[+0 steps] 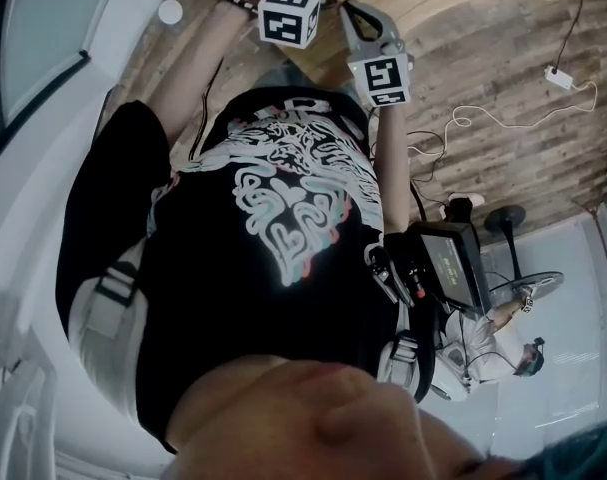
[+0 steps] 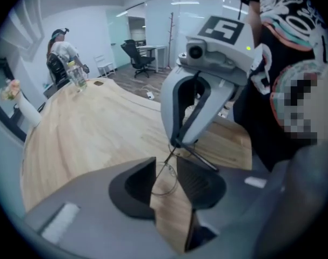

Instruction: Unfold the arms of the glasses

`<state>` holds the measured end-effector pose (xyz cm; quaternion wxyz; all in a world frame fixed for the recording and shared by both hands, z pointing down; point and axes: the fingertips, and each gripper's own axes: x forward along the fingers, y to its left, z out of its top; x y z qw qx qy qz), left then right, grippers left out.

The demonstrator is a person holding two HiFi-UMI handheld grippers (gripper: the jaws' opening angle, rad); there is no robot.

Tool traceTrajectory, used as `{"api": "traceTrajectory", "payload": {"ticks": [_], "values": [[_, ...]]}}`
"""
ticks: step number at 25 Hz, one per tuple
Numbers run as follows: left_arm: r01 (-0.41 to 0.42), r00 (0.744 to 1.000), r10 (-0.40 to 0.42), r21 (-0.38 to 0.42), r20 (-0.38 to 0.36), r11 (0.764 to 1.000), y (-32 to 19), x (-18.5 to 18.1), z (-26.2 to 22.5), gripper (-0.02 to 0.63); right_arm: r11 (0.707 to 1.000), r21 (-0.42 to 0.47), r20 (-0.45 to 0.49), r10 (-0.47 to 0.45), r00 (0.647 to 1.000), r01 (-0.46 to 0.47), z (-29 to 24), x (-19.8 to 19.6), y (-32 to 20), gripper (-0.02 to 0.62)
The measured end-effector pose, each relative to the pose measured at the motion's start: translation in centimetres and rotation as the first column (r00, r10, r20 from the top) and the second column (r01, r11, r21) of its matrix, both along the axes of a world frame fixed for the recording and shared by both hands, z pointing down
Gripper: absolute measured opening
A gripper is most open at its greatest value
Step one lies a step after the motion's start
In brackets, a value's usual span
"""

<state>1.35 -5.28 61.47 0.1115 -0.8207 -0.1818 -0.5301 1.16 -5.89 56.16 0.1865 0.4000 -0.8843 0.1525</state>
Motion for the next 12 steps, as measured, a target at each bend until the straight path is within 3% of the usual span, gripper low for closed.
{"api": "traceTrajectory", "payload": {"ticks": [6,12], "values": [[-0.169,0.982,0.165,0.036,0.087,0.985,0.7,-0.5,1.7,0.114,0.999,0.024,0.012,-0.022,1.000,0.022,-0.7,-0.7,0.4,-0.002],[-0.229,0.967,0.222,0.041,0.121,0.973,1.2,-0.9,2.6,0.114,0.999,0.040,0.001,-0.029,1.000,0.029,-0.9,-1.2,0.6,-0.002]]}}
